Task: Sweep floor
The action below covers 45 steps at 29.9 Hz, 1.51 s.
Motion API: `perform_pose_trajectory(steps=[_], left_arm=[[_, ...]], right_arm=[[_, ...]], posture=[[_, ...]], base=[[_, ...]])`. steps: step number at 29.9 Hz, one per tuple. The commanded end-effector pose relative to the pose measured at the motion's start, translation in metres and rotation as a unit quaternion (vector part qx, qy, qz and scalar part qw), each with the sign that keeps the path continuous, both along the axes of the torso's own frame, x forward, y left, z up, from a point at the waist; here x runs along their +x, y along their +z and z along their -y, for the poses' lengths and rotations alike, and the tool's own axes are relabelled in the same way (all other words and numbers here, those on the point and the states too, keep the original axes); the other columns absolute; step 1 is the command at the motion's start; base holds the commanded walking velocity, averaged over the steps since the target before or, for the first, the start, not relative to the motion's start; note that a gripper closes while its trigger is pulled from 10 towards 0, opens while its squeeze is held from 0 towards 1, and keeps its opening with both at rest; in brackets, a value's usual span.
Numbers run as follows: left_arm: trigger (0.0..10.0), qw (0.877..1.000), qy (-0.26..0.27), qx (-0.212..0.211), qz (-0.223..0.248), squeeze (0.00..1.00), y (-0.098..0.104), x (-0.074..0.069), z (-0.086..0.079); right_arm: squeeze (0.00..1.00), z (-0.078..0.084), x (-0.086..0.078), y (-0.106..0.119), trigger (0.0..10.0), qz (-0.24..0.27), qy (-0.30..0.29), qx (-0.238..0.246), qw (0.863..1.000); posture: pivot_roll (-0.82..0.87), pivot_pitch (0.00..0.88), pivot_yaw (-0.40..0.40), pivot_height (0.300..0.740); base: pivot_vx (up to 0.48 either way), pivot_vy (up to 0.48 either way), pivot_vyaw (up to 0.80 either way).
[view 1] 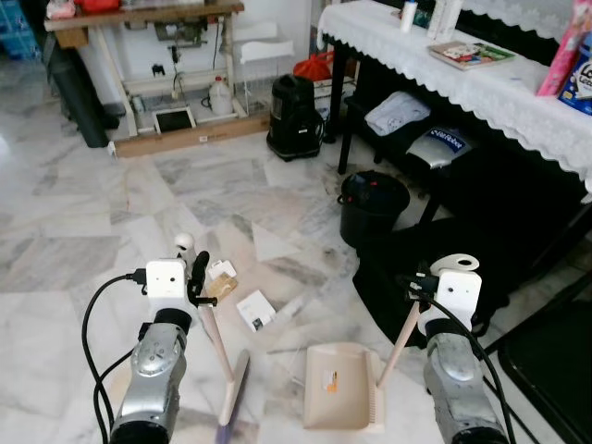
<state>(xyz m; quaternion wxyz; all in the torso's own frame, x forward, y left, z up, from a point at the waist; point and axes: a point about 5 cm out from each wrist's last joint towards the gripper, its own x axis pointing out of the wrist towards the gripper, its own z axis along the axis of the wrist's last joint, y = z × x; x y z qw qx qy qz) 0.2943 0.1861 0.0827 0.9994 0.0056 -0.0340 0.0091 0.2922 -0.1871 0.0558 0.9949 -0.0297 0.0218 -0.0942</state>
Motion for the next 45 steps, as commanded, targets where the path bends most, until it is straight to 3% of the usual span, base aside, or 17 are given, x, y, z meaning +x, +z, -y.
perform_pose_trajectory(steps=[1, 45], left_arm=[[10.0, 1.0, -0.008, 0.007, 0.022, 0.0, 0.0113, 0.0048, 0.0027], [10.0, 1.0, -0.004, 0.009, 0.023, 0.0, 0.0117, 0.0033, 0.0001]], right_arm=[[0.0, 0.0025, 0.0039, 0.0106, 10.0, 0.026, -0.005, 0.002, 1.0], [0.0, -0.0005, 0.0026, 0.0061, 10.0, 0.017, 0.002, -0.004, 1.0]], posture=[[-0.05, 0.0, -0.012, 0.74], [-0.04, 0.0, -0.009, 0.74]], base=[[0.244, 0.0, 0.0], [0.25, 0.0, -0.05]])
